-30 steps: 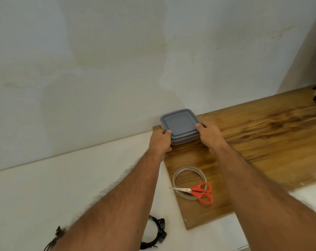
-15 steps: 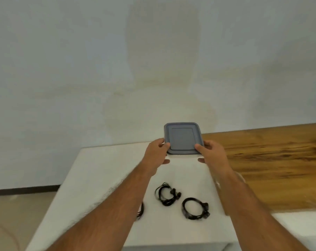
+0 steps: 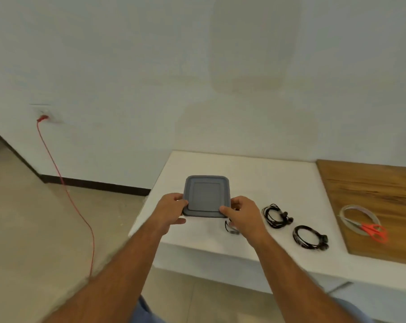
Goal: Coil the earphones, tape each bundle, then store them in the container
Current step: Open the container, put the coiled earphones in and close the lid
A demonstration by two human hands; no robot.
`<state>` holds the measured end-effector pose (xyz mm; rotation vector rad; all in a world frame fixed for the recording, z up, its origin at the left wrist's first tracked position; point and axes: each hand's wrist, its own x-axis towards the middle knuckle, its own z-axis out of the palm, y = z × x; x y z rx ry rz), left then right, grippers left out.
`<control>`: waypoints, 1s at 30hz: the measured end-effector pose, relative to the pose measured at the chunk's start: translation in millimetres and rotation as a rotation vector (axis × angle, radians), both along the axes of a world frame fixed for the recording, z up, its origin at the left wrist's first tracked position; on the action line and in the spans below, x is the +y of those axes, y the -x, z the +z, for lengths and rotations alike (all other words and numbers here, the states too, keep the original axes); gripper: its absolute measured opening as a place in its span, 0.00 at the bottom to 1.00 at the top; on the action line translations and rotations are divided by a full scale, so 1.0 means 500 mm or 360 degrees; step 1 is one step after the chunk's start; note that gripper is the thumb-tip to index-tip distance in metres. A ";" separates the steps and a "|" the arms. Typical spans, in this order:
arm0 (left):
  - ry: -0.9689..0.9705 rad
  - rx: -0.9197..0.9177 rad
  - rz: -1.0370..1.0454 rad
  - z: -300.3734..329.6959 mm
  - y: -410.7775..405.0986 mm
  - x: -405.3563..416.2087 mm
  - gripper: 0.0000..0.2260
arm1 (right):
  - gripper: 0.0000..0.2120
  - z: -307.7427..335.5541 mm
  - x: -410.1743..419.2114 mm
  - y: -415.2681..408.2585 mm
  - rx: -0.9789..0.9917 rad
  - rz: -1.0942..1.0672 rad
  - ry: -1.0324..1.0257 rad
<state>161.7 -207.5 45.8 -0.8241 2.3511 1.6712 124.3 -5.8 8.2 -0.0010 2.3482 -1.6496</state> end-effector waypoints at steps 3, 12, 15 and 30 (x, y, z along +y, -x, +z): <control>0.0059 -0.0108 -0.0006 -0.033 -0.005 -0.014 0.07 | 0.13 -0.028 -0.013 -0.018 -0.0026 0.0066 -0.0133; 0.0178 -0.0446 -0.0189 -0.069 -0.023 -0.046 0.08 | 0.11 -0.067 -0.024 -0.026 -0.0047 0.0295 -0.0398; 0.0154 -0.0430 -0.0233 -0.068 -0.024 -0.058 0.11 | 0.16 -0.059 -0.029 -0.016 0.0089 0.0400 -0.0676; 0.0367 -0.0153 -0.0273 -0.082 0.025 -0.077 0.10 | 0.24 -0.052 -0.036 -0.003 0.1167 0.1320 -0.1315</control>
